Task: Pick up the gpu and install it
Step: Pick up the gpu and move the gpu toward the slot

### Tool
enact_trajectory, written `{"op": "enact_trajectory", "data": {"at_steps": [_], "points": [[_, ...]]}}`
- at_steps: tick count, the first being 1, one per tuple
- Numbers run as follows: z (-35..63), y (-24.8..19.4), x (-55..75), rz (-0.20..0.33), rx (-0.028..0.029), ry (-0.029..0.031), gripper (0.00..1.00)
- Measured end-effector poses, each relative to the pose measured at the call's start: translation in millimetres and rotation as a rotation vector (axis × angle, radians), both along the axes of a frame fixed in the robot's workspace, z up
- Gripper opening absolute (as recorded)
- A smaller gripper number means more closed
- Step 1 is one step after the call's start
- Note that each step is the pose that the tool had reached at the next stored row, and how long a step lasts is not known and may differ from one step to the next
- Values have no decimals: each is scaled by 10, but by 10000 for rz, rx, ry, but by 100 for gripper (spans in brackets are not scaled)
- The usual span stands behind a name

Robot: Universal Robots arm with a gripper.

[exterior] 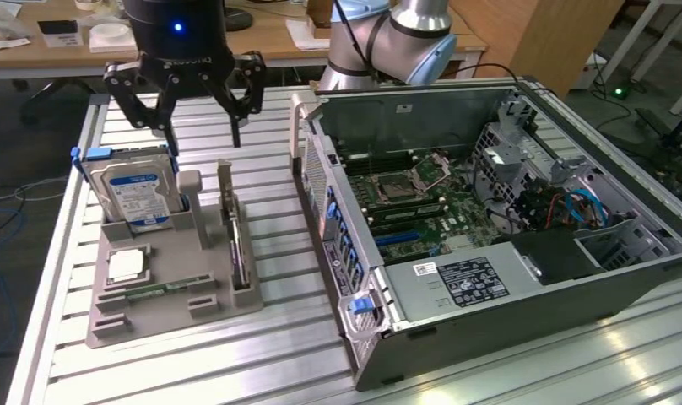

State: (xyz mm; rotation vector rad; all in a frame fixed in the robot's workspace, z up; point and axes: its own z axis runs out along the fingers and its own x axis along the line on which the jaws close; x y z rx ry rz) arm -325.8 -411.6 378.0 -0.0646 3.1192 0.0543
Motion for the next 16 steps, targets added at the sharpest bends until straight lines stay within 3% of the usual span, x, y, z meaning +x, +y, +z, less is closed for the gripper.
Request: {"op": "enact_trajectory", "data": {"at_steps": [3,8,16], "points": [[-50,-1,0,13,-50,0,71],[-140,-5,0,-82,-52,0,71],[-287,-55,-1,-31,-53,0,71]]}}
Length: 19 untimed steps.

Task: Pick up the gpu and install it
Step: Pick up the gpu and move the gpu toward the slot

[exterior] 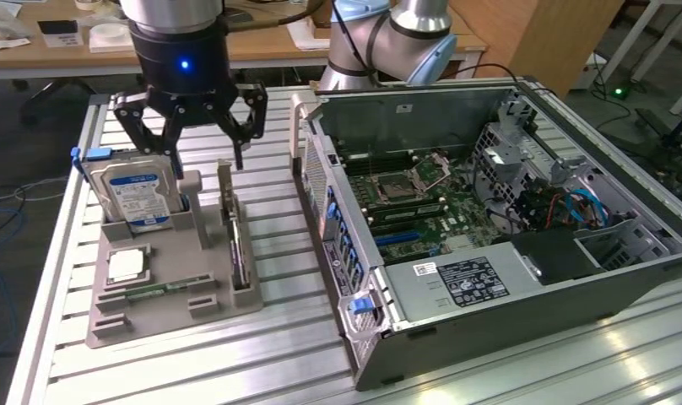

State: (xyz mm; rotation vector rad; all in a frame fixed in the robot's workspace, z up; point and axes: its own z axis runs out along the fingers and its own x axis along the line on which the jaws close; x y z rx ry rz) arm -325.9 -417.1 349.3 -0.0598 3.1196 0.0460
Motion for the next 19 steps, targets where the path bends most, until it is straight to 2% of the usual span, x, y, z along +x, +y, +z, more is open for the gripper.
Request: {"op": "enact_trajectory", "data": {"at_steps": [4,7,19], "points": [[-72,-4,2,38,1,1,71],[-124,-23,1,41,0,2,71],[-315,-35,1,75,1,1,71]]}}
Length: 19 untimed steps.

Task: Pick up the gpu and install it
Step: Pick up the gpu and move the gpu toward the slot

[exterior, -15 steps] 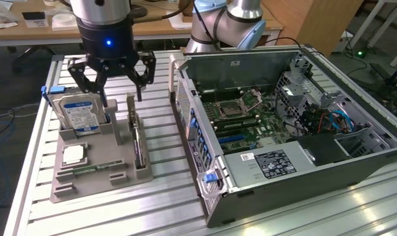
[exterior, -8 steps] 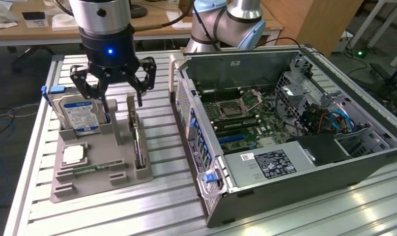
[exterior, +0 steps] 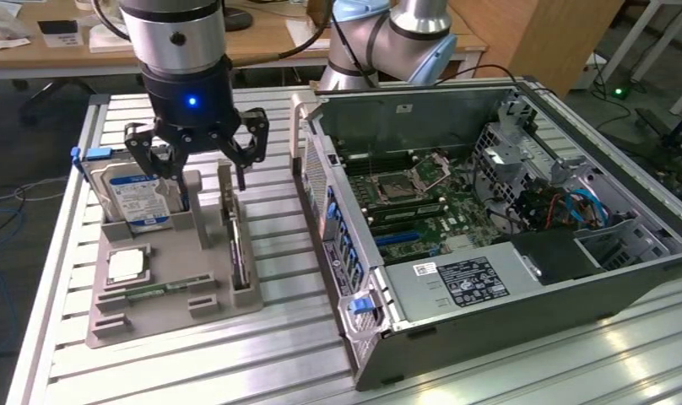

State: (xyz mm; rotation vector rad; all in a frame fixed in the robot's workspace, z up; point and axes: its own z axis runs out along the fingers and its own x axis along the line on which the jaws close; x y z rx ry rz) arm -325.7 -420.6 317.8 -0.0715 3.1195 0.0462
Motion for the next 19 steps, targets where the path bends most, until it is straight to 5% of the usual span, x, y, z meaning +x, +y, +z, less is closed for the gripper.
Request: {"op": "enact_trajectory", "data": {"at_steps": [19], "points": [[-257,-82,12,-136,-2,2,71]]}}
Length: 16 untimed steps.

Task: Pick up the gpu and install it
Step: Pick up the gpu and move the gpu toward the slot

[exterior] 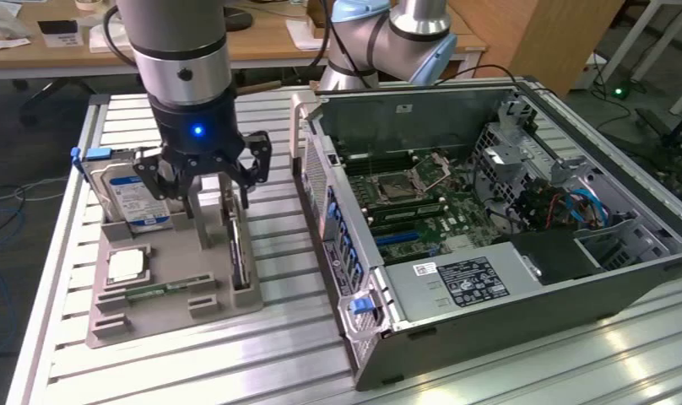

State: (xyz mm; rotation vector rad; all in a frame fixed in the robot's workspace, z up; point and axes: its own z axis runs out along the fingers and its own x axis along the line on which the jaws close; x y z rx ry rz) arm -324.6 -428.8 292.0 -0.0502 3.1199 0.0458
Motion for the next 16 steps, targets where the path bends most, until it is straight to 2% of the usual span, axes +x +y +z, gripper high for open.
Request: {"op": "enact_trajectory", "data": {"at_steps": [2,8,9,11,16], "points": [[-26,-14,2,-14,2,-2,71],[-125,-16,15,-30,-1,-2,71],[-139,-16,18,-32,-13,-1,71],[-163,-16,26,-34,-74,-1,71],[-252,-16,52,-269,-84,0,71]]}}
